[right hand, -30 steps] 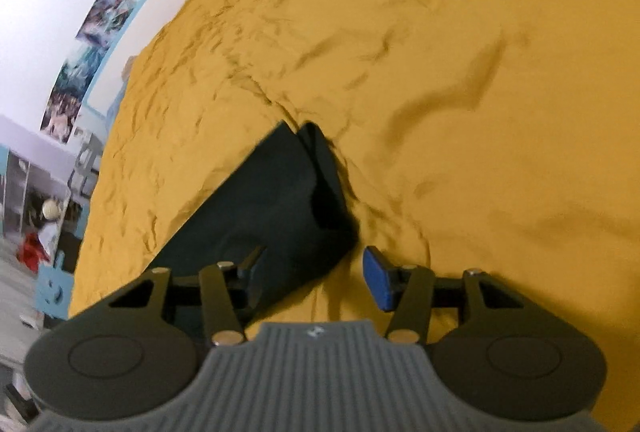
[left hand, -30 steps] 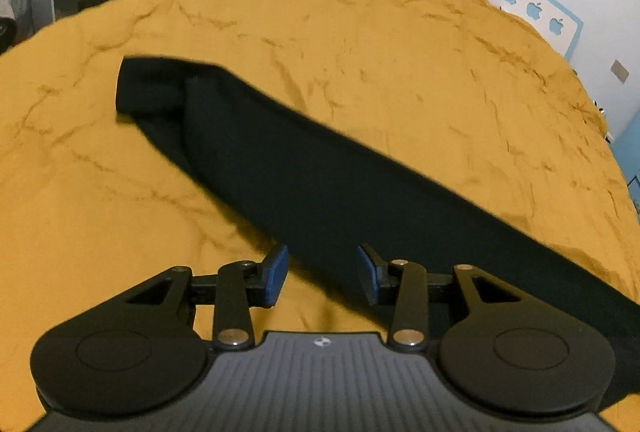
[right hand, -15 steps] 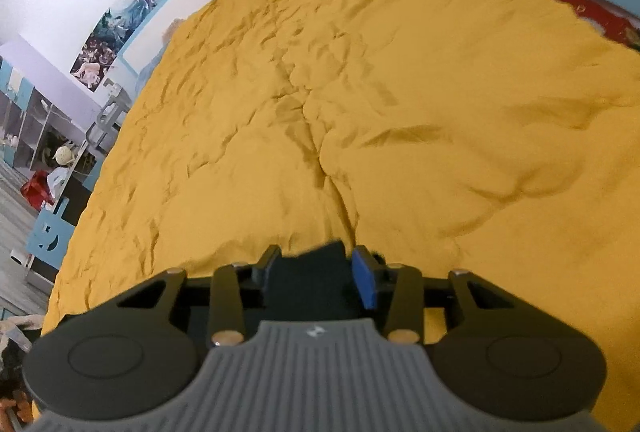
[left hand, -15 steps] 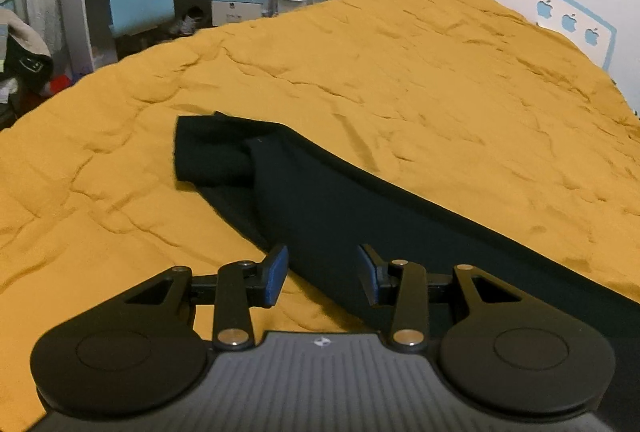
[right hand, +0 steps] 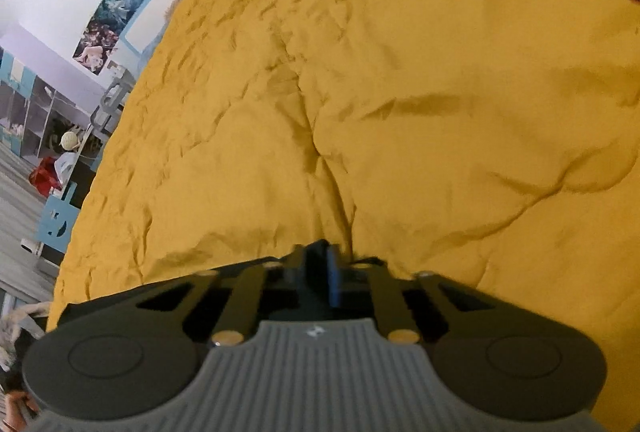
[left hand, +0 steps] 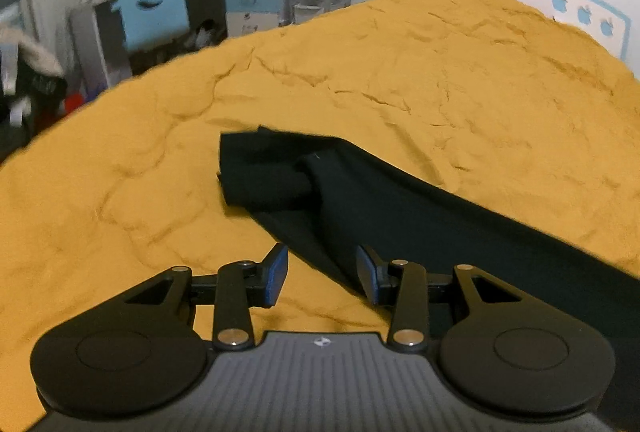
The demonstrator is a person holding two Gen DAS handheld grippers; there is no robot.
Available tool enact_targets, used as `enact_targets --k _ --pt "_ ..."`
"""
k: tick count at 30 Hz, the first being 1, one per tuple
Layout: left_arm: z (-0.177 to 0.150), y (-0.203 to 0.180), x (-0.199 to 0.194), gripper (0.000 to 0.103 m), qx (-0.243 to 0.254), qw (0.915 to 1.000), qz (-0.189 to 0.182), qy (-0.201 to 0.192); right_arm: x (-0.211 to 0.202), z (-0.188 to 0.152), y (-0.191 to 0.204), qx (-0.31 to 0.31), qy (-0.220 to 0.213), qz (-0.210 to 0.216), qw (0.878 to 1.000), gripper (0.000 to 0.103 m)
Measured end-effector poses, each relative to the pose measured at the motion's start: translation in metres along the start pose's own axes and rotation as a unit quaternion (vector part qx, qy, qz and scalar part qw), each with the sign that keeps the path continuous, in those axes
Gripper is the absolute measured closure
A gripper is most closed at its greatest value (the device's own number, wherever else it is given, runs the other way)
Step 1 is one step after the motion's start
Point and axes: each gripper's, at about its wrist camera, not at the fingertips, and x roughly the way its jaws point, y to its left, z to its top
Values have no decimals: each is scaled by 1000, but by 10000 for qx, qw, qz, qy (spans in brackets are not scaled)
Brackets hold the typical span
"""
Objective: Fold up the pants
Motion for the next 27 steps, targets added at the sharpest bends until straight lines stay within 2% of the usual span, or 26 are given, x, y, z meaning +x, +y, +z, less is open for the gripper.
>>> enact_targets --k 4,7,13,18,21,23,24,27 --pt "7 12 16 54 346 9992 180 -126 -7 -5 12 -109 -147 -195 9996 103" --pt "20 28 35 53 276 9987 332 -270 -13 -11 20 -214 -269 -407 9986 103" --pt "43 73 81 52 -571 9965 467 -380 -14 -18 28 -226 -393 -694 9966 103" --pt "47 94 114 53 -1084 9935 203 -283 -14 -21 42 -365 -497 -915 9939 103" --pt "45 104 121 70 -1430 9891 24 -346 -15 -24 48 -472 -561 -1010 9922 103" --pt "46 108 122 100 -1615 9860 -178 -378 -16 -26 52 -556 -619 -1062 9909 103" --pt "47 107 120 103 -1628 9856 -195 -403 -18 -26 55 -580 -671 -1058 9904 103" --pt "56 101 105 103 -1451 9874 -164 -618 -25 -29 60 -632 -841 -1044 9889 103"
